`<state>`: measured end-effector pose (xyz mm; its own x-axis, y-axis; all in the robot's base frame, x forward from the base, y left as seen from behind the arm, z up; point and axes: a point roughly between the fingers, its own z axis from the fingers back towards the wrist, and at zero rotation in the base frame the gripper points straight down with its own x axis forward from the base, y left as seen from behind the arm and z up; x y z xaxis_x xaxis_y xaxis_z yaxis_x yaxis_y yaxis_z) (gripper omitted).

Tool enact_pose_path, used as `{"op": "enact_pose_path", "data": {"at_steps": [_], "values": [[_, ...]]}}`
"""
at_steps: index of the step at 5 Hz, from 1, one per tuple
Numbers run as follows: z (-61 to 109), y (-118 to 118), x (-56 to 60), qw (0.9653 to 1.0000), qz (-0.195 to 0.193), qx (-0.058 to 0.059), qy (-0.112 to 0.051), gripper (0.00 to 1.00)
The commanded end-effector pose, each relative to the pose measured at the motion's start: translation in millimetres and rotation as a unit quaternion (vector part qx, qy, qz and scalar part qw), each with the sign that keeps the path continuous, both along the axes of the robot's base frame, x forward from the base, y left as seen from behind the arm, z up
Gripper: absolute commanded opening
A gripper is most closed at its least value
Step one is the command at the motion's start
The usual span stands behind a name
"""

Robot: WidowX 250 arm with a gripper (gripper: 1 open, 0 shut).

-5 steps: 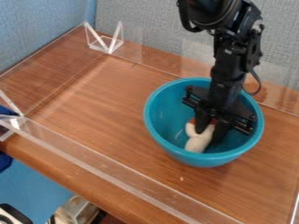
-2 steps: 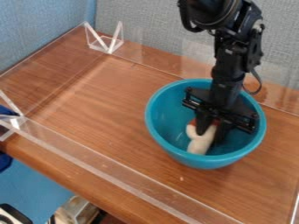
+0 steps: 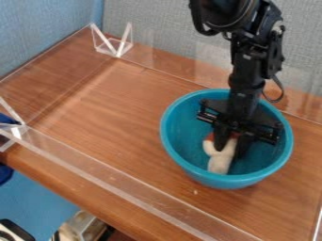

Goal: Remove the mushroom from inside the blue bowl and put it on the table

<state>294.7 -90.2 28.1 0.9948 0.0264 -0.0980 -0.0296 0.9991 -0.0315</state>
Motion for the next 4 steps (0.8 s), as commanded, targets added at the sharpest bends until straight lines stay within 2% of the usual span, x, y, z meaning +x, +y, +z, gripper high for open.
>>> {"op": "enact_pose_path", "data": {"at_steps": [1, 2, 3, 4], "values": [[-2.3, -7.9, -26.4, 0.9991, 0.026, 0.000, 0.033, 0.00], [7.9, -3.3, -29.8, 0.9977, 0.062, -0.002, 0.028, 0.00], [18.7, 1.5, -33.0, 0.9994, 0.023, -0.002, 0.025, 0.00], [30.0, 6.2, -35.8, 0.9996, -0.015, -0.001, 0.022, 0.00]]}}
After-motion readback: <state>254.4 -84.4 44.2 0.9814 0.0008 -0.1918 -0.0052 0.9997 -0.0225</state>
